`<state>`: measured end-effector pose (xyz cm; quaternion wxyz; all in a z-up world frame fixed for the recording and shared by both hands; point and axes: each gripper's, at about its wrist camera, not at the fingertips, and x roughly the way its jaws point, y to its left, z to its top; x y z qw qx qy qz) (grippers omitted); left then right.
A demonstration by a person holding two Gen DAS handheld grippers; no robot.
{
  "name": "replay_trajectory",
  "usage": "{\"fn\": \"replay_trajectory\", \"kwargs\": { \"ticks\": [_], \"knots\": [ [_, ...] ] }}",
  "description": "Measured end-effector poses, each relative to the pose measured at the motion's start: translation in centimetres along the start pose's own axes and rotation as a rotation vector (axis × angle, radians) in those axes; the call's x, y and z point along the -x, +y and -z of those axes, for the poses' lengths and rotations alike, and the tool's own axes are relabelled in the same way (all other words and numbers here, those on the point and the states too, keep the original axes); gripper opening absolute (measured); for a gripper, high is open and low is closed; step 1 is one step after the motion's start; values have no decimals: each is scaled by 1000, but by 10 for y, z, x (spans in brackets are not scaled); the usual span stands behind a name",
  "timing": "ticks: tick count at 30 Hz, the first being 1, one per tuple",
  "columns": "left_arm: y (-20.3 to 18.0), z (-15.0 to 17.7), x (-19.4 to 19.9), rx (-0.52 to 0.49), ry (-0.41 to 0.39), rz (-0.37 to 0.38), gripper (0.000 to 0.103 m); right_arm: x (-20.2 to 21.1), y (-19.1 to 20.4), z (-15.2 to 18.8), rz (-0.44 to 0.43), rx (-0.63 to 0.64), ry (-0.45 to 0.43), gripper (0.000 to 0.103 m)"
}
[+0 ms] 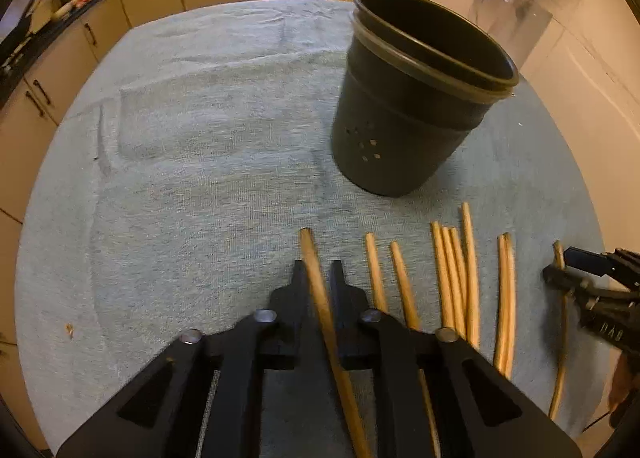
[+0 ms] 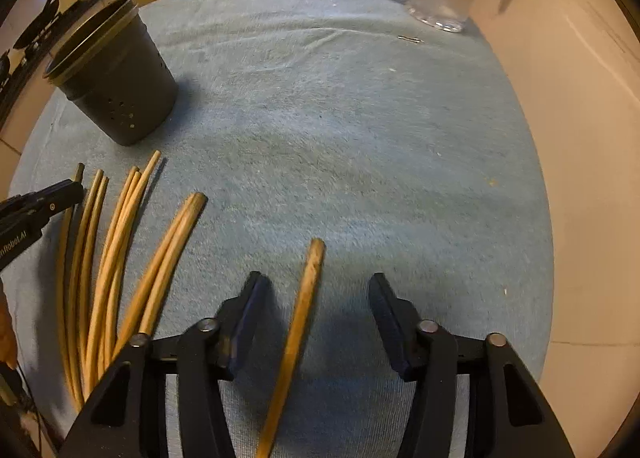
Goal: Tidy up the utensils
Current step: 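Close the left tool on one chopstick while the right tool grasps another, then lift the chopsticks and carry both tools above the green holder cup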
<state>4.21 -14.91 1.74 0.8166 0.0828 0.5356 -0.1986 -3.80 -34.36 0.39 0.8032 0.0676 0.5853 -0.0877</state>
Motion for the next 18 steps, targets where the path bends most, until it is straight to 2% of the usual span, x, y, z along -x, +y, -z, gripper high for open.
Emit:
{"fn": "replay_trajectory", "kwargs": {
  "ticks": [1,2,3,7,12,18],
  "knots": [
    [1,3,3,13,-7,-2,6,1,1,-3,-3,14,-12,21],
    [1,5,7,20,-18,-6,6,1,2,-3,-6,15,-13,10],
    [1,7,12,23,-36,-5,6,2,1,-3,-14,6,-17,8],
    [-2,18,65,-6,-152,-2,6,22,-1,7,-63,-15,-115,7],
    [-8,40,139,-26,-310,26,6,83,-2,26,-118,-24,-292,7],
    [-14,67,198,-33,-462,41,6,148,2,53,-147,-20,-472,7]
  ]
}}
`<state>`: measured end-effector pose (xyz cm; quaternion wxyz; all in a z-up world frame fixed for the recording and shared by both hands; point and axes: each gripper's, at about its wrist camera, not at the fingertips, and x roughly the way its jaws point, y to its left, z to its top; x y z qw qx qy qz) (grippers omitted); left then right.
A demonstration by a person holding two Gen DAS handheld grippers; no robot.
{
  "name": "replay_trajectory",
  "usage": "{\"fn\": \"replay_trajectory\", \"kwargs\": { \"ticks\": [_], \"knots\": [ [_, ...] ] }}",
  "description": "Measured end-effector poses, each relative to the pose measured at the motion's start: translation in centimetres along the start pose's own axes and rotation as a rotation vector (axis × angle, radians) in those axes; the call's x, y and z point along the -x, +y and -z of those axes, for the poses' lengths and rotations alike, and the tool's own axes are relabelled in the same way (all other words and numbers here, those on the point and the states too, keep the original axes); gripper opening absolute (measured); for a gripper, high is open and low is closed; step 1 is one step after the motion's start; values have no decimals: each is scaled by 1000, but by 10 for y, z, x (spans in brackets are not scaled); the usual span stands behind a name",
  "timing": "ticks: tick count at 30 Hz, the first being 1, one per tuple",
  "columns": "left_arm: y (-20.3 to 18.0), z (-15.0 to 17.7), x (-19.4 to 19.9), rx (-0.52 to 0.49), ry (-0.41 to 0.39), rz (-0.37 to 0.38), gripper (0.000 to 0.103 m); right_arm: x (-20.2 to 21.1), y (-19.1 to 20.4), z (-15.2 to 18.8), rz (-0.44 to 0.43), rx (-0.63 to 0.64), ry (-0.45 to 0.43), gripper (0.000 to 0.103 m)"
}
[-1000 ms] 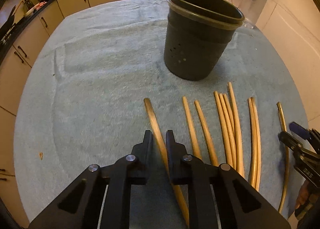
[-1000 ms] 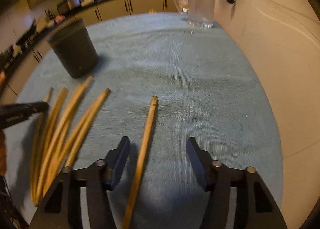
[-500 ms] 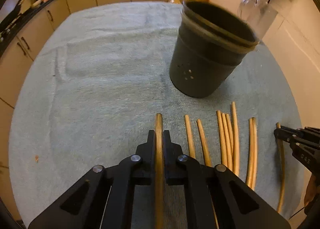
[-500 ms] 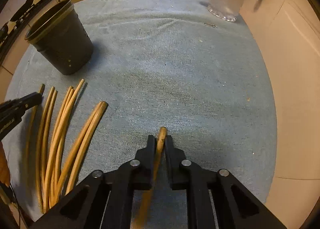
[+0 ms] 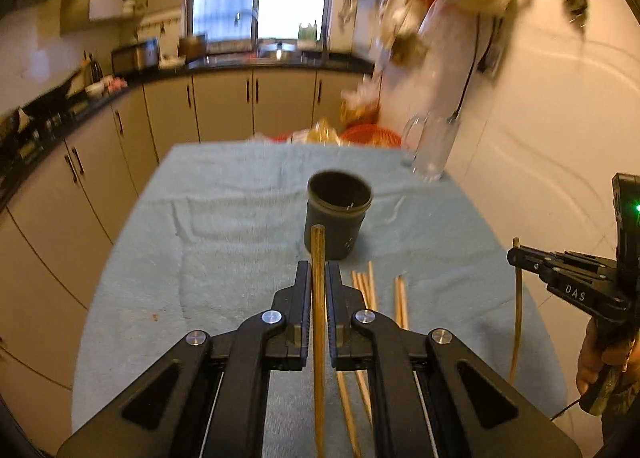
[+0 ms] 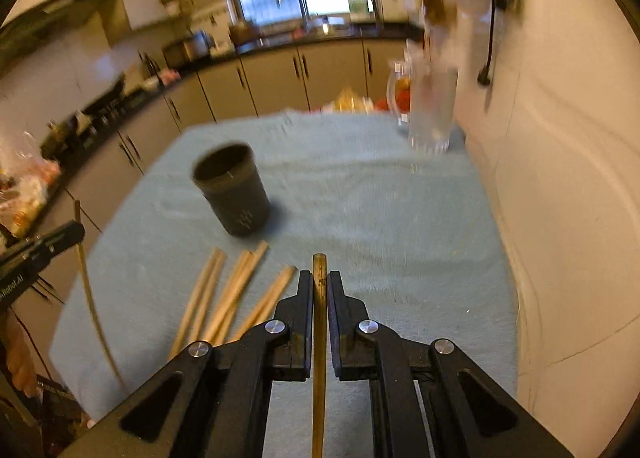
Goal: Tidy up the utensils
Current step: 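Lift the chopsticks and carry both tools above the green holder cup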
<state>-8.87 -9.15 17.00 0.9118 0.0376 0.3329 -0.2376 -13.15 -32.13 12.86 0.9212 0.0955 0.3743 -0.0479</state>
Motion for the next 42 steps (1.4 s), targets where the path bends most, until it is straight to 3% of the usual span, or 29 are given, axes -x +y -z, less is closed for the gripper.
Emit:
{"fn": "replay_trajectory", "kwargs": {
  "ticks": [7,15,26,34,38,42],
  "knots": [
    [-20,5,53,-43,-134,-23,6,54,20,9,-5,30,-153,7],
    [-12,-16,62,-11,-190,2,6,69,31,-2,-23,37,-220,7],
    [-2,-102,52,25,-249,27,6,72,34,-86,-95,-46,-357,7],
    [-15,-172,9,14,-304,-9,6,48,40,-162,-157,-158,-482,7],
    [-19,-190,-28,3,-297,-13,6,19,45,-182,-133,-162,-481,7],
    [-14,-189,-77,25,-202,4,6,-25,48,-186,-104,-146,-404,7]
  ]
}}
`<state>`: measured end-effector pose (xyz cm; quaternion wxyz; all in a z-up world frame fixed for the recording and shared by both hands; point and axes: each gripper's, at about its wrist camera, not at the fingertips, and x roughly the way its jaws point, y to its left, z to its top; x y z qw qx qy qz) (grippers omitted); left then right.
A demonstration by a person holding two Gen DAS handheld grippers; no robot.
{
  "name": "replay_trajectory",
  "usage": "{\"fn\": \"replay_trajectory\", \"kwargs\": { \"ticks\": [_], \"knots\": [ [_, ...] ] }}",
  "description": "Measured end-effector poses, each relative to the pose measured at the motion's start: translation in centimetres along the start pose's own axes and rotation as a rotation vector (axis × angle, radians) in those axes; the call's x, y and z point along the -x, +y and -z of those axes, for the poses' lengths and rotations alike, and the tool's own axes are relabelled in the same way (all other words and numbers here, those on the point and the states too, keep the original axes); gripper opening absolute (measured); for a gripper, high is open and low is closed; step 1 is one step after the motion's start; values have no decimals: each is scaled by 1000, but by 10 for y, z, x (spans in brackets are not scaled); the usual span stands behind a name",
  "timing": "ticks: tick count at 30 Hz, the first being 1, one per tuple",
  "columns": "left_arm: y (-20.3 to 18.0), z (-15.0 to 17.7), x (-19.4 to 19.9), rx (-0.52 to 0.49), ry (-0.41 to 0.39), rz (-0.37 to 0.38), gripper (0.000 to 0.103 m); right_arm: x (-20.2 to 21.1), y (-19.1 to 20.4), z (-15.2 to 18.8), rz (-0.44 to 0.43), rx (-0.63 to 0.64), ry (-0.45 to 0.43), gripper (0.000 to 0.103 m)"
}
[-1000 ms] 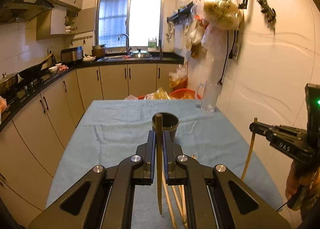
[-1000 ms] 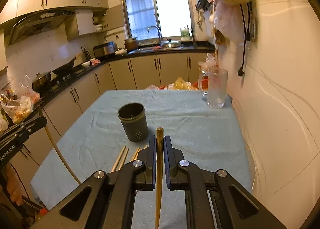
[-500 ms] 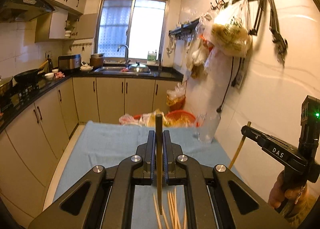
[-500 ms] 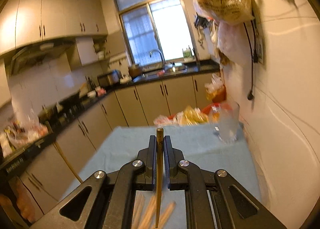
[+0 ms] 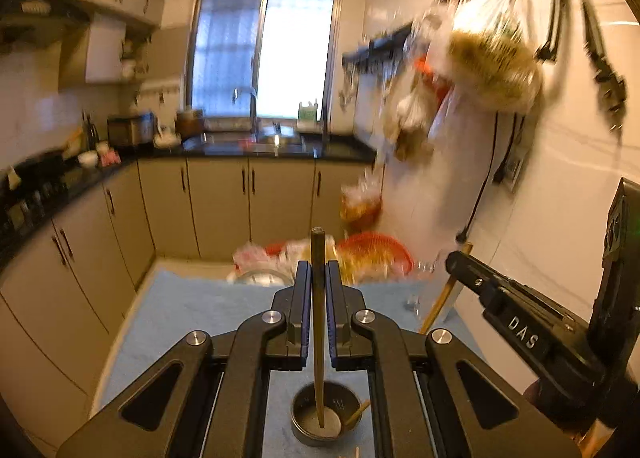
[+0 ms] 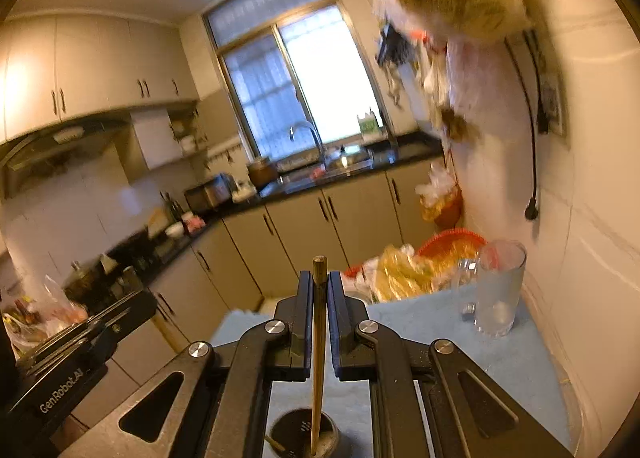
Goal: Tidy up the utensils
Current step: 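Open the left tool over the cup while the right tool releases its chopstick, then move both open tools back down to the loose chopsticks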
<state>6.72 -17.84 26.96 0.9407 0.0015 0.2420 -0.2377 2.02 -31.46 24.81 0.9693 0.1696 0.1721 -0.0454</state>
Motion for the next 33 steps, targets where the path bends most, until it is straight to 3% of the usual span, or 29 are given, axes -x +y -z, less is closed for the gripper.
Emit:
{"fn": "replay_trajectory", "kwargs": {
  "ticks": [5,10,11,12,14,20,25,29,33],
  "knots": [
    [14,29,-54,27,151,-4,6,-42,-13,28,15,12,119,8],
    [19,35,-62,24,172,-13,10,-68,-25,45,6,-20,194,12],
    [20,35,-59,24,168,-13,17,-69,-26,45,6,-25,198,25],
    [21,34,-55,29,160,-13,29,-68,-28,45,4,-31,196,45],
    [22,30,-42,43,132,-17,38,-63,-30,42,5,-42,173,63],
    [25,30,9,33,87,-31,44,-23,-30,32,20,-25,136,63],
    [31,49,62,44,57,-27,53,19,-33,38,47,-8,146,69],
    [36,81,88,54,75,-24,56,52,-43,58,71,10,216,74],
    [36,128,85,32,167,-25,56,68,-53,92,96,33,350,75]
  ]
}}
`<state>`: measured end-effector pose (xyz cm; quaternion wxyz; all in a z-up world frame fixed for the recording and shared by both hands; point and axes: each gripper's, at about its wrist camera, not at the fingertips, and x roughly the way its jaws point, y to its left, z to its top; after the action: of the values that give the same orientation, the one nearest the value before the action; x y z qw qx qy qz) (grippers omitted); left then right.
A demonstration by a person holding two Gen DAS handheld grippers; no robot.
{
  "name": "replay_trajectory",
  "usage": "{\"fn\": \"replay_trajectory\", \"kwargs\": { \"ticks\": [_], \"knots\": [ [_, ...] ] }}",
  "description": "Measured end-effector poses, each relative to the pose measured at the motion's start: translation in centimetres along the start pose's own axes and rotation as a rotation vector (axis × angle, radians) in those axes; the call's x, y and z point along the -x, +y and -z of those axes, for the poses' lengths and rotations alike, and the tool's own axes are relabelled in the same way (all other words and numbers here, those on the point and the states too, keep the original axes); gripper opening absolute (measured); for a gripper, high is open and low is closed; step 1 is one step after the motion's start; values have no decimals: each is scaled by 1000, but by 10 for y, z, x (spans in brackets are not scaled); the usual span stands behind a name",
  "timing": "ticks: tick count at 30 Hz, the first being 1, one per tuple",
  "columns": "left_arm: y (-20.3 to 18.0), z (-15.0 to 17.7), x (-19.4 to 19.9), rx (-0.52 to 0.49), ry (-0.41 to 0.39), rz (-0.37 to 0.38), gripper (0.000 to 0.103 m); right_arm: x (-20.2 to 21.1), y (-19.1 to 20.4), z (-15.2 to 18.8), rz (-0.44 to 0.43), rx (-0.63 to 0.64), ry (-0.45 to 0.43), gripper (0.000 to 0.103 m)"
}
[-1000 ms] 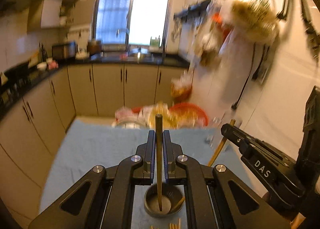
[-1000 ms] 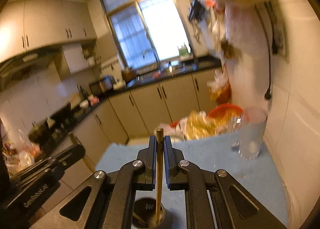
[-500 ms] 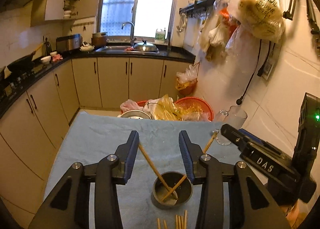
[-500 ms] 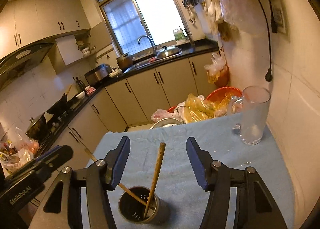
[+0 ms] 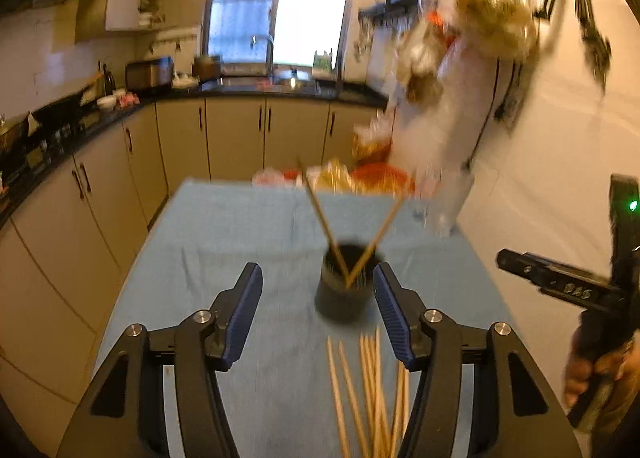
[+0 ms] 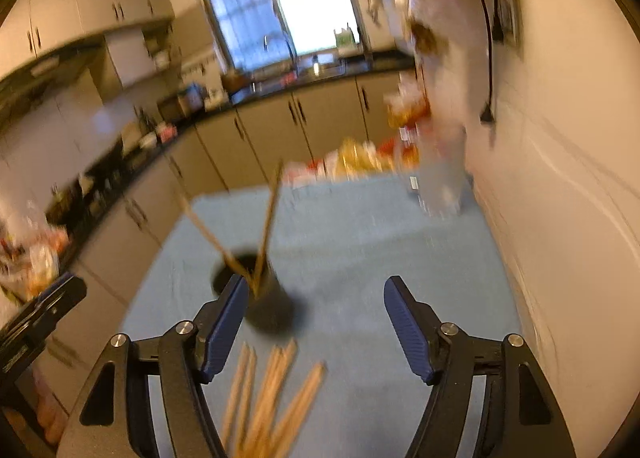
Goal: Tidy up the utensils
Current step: 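Move both open tools back down to the loose chopsticks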
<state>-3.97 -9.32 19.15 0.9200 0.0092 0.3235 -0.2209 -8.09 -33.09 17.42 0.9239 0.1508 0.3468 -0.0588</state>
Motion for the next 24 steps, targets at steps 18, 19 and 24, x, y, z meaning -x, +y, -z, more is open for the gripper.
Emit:
{"fn": "replay_trajectory", "kwargs": {
  "ticks": [18,19,24],
  "knots": [
    [-23,122,-131,-98,399,-12,31,-112,11,138,-26,108,346,41],
    [-25,124,-137,-110,416,-23,29,-112,13,137,-24,120,346,41],
    [-30,125,-149,-146,389,-54,9,-116,23,137,39,199,332,29]
  ]
}}
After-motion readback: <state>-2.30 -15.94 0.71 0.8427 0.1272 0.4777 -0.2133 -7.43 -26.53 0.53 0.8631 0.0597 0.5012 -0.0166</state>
